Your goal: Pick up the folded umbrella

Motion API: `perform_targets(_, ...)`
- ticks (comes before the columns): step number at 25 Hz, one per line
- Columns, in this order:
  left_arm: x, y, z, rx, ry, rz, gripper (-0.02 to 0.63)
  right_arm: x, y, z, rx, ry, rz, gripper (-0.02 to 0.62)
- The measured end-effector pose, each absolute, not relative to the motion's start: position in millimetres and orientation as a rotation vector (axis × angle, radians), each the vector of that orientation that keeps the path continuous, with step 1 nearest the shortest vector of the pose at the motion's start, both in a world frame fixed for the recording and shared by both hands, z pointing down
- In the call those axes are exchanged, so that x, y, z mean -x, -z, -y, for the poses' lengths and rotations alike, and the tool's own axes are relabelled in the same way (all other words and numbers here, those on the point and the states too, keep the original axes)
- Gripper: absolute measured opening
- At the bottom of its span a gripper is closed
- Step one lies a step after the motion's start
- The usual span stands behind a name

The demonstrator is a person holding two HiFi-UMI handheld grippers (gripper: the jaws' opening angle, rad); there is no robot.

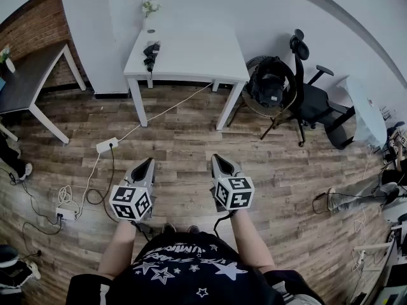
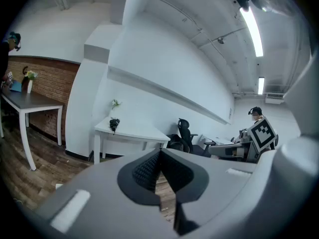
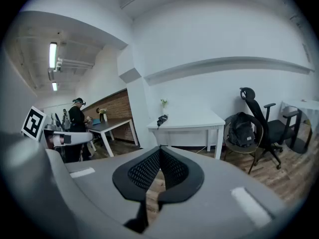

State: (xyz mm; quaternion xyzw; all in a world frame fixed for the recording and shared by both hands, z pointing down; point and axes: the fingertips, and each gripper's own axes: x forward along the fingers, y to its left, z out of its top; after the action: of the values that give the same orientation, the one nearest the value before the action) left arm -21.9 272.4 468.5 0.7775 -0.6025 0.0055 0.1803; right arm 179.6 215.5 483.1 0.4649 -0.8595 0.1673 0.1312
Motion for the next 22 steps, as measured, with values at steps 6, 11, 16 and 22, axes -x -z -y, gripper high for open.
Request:
perform_targets(6,11.5,-465.2,-271.9,-2.197,-0.014,1.707,0.005,-188.9,-480.1,-215.9,-1.344,-0.482,2.501,0.015)
perform_targets(11,13.0,-463.9,-272.4,-2.2,-0.01,1.707,0.005,-186.2,-478.1,-218.2,-1.341,-0.475,2.504,0.015)
perform_targets(16,17.4,-469.1,-275.4,-2.2,-0.016,1.688,0.005,-181.7,-481.9,-223.8,-1.348,-0.481,2.49,0.015)
perform_targets(22,34.5,-478.1,-280.7,-2.19,-0.023,1.656,0.005,-169.1,-487.4,-230.0,-1.387,-0.502,2.471,0.015)
